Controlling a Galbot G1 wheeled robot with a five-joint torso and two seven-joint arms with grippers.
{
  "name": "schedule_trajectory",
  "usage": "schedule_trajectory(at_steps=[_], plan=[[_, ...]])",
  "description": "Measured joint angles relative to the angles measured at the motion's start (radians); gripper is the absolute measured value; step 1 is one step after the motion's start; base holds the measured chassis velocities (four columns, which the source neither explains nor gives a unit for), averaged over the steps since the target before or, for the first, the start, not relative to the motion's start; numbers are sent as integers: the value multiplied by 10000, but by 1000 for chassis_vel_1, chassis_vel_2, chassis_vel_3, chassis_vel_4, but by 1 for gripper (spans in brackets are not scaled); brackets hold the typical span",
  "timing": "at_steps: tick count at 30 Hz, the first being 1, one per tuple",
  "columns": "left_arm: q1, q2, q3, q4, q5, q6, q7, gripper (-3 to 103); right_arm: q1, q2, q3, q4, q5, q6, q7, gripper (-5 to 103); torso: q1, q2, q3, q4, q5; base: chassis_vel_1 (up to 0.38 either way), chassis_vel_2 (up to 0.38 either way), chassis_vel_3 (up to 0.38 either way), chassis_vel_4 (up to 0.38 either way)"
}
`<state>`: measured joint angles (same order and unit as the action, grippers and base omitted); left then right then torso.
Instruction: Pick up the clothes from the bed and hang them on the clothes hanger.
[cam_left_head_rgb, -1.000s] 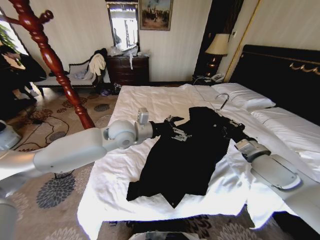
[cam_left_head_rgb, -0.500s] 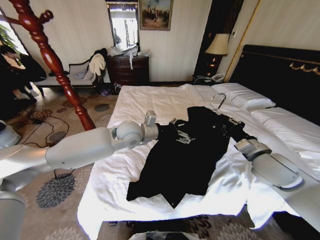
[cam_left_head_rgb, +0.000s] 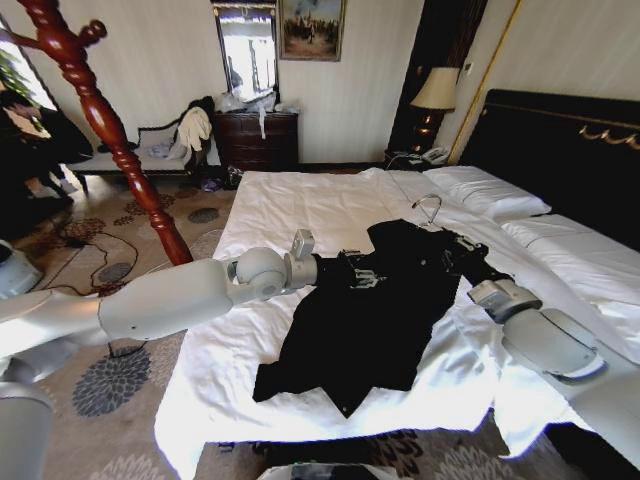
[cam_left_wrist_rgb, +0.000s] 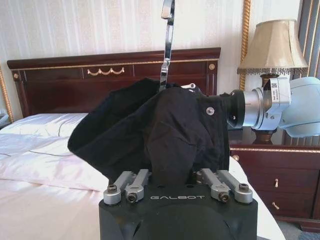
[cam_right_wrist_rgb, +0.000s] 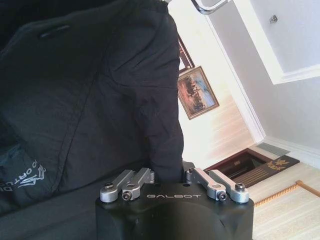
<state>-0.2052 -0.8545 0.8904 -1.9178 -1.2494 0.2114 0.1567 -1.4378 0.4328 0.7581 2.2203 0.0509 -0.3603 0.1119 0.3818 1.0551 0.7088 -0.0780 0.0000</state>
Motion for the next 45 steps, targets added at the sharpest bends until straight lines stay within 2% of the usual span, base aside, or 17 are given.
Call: schedule_trajectory(at_steps=[1,4,22,23,24,27,28,29,30,32,33,36,37,39,41,44,45], plan=[[0,0,0,0,0,0,0,32,0,0,0,0,0,0,0,20,0,0,0,0,0,0,0,0,0],[92,85,-51,-118,17,-2,-12,18,-33,6,24,104,-15,12,-8,21,0,0,0,2,-1,0,0,0,0],[188,277,-170,-320,21,-10,-95,18,-45,-24,60,290,-64,82,-10,20,-1,0,0,1,-1,0,0,0,0],[212,307,-198,-329,14,-11,-111,18,-46,-17,60,291,-56,85,-10,37,-1,0,0,1,-1,0,0,0,0],[232,351,-226,-349,-1,-10,-126,18,-52,-18,60,296,-30,87,-9,42,-1,0,0,0,-1,0,0,0,0],[279,429,-275,-386,-8,-21,-145,18,-66,-5,59,334,174,68,-8,42,-1,0,0,1,0,0,0,0,0],[314,473,-306,-406,-11,-29,-145,18,-75,9,58,364,295,40,4,53,-1,0,0,1,-1,0,0,0,0],[353,538,-345,-422,-11,-41,-148,18,-95,42,54,381,399,24,23,53,-1,0,0,2,-1,0,0,0,0],[379,586,-377,-427,-8,-48,-154,18,-120,71,58,380,404,46,23,64,-1,1,0,2,-1,0,0,0,0],[417,641,-442,-436,-8,-51,-166,18,-178,102,104,374,400,127,22,64,-1,0,0,2,-1,0,0,0,0],[445,700,-534,-446,-11,-55,-169,18,-270,141,185,370,438,208,21,75,0,0,0,1,-1,0,0,0,0],[450,761,-616,-446,-84,-58,-171,18,-351,187,245,379,596,253,25,75,0,0,0,1,-1,0,0,0,0],[404,817,-635,-431,-251,-60,-177,18,-432,257,293,380,795,326,86,85,-1,0,0,2,-2,0,0,0,0],[269,913,-644,-359,-386,-85,-199,18,-611,448,351,343,1312,511,351,95,-1,0,0,2,-1,0,0,0,0],[250,937,-674,-346,-406,-88,-202,18,-680,519,377,342,1546,561,418,95,0,0,0,2,0,0,0,0,0],[273,1153,-906,-393,-409,-119,-218,18,-1115,976,614,473,3081,727,734,100,0,0,0,-1,0,0,0,0,0],[273,1153,-906,-393,-409,-119,-218,18,-1115,976,614,473,3081,727,734,100,0,0,0,-1,0,0,0,0,0]])
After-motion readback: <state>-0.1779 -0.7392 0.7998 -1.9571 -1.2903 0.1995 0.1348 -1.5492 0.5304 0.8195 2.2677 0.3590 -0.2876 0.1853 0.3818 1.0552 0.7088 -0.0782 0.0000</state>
